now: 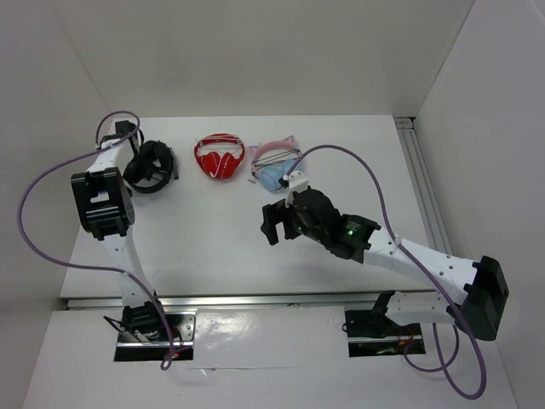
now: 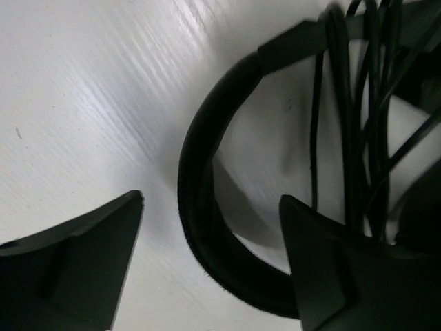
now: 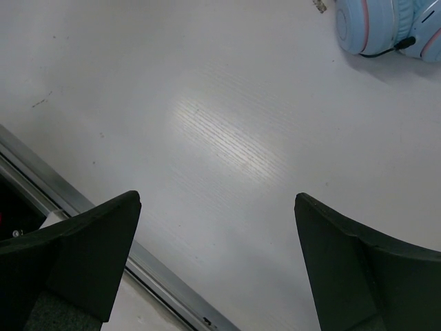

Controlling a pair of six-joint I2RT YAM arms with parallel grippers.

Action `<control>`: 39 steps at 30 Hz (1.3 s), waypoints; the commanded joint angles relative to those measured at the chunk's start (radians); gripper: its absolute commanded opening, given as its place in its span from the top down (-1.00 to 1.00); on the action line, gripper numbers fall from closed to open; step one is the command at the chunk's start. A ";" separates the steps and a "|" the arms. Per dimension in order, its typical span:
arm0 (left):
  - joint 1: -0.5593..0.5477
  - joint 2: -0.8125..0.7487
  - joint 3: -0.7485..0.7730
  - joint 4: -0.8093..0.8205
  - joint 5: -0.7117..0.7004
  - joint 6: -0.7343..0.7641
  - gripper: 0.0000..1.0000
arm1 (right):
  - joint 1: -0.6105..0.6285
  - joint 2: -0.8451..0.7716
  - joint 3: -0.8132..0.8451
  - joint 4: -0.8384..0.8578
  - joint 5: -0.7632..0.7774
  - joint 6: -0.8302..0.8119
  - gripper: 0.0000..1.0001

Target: Wrap the headphones

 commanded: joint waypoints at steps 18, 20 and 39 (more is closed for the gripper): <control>-0.123 -0.657 -0.329 -0.063 0.249 0.111 -1.00 | 0.076 -0.148 0.196 -0.159 0.134 0.072 -1.00; -0.143 -0.846 -0.448 -0.035 0.329 0.179 -1.00 | 0.076 -0.171 0.230 -0.237 0.192 0.072 -1.00; -0.185 -1.836 -0.693 -0.256 0.445 0.306 -1.00 | 0.076 -0.555 0.321 -0.654 0.389 0.144 -1.00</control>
